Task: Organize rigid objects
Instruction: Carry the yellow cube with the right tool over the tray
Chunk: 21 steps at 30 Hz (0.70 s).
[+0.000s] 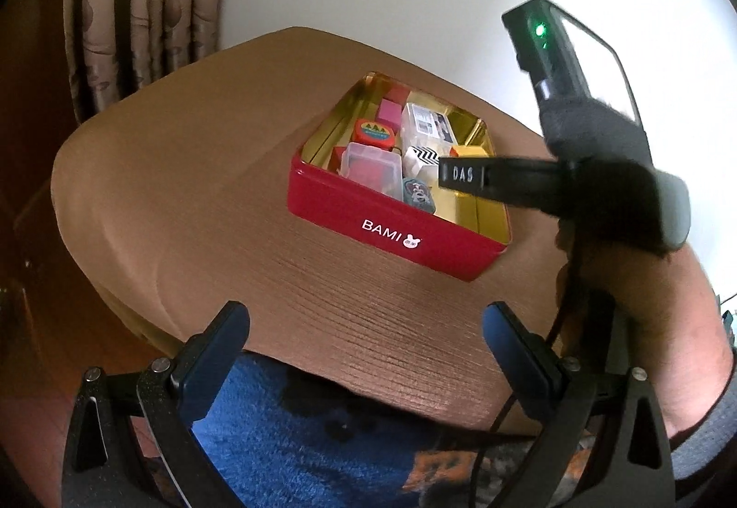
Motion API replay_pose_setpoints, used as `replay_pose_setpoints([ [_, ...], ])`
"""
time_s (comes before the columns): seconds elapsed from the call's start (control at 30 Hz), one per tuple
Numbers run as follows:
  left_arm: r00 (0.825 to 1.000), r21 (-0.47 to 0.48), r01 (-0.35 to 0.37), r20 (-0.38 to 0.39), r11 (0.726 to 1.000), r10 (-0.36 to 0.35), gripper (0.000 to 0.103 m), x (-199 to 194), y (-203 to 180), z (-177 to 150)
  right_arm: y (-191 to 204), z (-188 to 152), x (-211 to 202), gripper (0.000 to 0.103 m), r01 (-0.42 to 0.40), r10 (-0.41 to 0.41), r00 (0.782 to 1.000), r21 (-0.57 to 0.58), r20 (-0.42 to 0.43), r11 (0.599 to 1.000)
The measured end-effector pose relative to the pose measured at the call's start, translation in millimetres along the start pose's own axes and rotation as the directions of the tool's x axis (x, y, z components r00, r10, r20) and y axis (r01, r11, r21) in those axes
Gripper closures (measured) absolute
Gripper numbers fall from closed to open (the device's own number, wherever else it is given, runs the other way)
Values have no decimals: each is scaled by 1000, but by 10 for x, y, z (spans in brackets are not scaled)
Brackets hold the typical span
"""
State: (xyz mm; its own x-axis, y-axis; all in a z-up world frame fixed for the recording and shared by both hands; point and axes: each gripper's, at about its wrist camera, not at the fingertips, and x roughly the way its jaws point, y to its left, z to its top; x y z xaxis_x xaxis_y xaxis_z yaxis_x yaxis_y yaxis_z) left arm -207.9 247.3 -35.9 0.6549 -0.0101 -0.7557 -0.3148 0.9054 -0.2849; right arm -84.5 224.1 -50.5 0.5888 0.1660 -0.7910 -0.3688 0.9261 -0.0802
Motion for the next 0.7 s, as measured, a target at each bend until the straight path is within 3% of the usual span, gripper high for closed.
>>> replay_pose_setpoints([
  [0.3,1000,-11,-5,-28,1000,4,3,96,20,1,-63,-131,218,73,3,-3,999,14,-37,1000],
  [0.7,999,-7,-12,-37,1000,11,3,102,30,13,-52,-157,247,73,9,-10,1000,-11,-18,1000],
])
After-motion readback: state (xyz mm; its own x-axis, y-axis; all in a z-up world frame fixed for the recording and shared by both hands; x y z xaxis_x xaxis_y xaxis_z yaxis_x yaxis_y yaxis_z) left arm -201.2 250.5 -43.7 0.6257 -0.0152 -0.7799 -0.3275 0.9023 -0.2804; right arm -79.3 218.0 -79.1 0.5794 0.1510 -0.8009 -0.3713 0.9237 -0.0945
